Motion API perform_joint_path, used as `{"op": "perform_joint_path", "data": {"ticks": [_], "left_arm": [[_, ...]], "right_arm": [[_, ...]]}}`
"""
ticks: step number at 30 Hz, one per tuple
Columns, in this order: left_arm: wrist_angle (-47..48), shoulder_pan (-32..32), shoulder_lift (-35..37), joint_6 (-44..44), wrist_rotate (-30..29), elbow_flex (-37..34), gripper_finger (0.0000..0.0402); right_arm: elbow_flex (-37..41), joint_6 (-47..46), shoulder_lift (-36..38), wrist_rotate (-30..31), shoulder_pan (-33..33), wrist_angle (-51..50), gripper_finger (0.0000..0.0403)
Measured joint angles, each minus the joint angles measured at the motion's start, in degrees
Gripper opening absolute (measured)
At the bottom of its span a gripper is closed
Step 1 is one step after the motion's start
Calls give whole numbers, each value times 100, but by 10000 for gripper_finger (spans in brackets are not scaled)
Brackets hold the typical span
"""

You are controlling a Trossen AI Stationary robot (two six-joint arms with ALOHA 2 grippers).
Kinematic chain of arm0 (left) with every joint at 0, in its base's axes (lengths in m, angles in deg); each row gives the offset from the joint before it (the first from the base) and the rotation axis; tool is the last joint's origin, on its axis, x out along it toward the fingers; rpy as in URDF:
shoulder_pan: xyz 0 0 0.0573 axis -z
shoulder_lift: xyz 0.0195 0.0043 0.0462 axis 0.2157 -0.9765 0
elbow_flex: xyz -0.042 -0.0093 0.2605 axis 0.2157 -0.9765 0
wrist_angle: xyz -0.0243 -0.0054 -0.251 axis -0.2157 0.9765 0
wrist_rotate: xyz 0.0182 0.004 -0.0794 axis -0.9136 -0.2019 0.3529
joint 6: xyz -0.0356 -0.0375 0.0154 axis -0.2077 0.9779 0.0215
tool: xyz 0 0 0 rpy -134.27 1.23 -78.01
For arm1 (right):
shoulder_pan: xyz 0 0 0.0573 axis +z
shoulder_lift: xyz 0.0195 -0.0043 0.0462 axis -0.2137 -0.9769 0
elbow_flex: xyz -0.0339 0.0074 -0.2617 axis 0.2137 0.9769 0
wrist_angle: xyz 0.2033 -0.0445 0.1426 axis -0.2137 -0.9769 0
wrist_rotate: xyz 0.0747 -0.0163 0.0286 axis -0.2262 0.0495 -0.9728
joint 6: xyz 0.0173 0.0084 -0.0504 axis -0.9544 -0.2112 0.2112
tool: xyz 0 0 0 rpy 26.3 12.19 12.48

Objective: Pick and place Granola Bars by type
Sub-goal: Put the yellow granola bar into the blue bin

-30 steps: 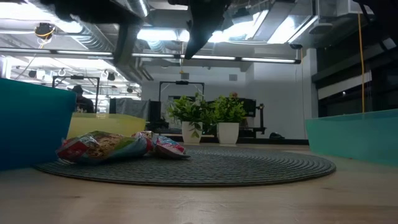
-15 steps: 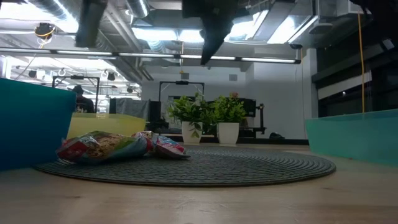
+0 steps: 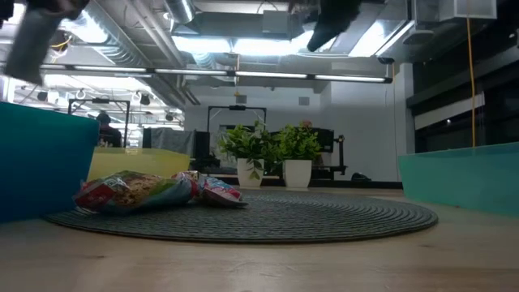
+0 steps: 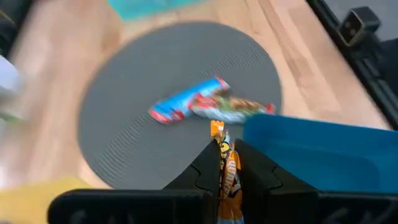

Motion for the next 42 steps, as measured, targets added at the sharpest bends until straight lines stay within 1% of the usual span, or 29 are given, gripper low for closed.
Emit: {"op": "perform_joint_path", "data": {"ticks": [2,7,11,14,19,21,28,34,40,42], "left_arm": [[152,20,-32,412,248,2,24],[346,18,-239,1162,520,2,24],[404,0,-583,1517,738,2,24],[396,-8,-911,1740,808,2,24],[387,-51,-1436,2045,901,2,24],[382,-89,-1638,2145,944,2,24],[308,-299,-2303,2067,1126,2,24],[132,-492,-2740,1876,1527,2,24],[81,-605,-3012,1804,1774,2,24],[80,-614,-3030,1804,1774,2,25]], "right_arm": [[572,-101,432,-2,2,476,109],[1770,-230,1190,-6,52,1408,109],[2429,-224,1434,-116,101,1958,109],[2740,-219,1483,-456,101,2339,109],[3059,-208,1479,-830,112,2913,109],[3111,-190,1477,-902,136,2950,109],[3149,97,1477,-909,288,3411,110],[3149,310,1477,-907,418,3786,110],[3149,402,1477,-906,524,3837,110],[3149,402,1477,-906,558,3834,110]]}}
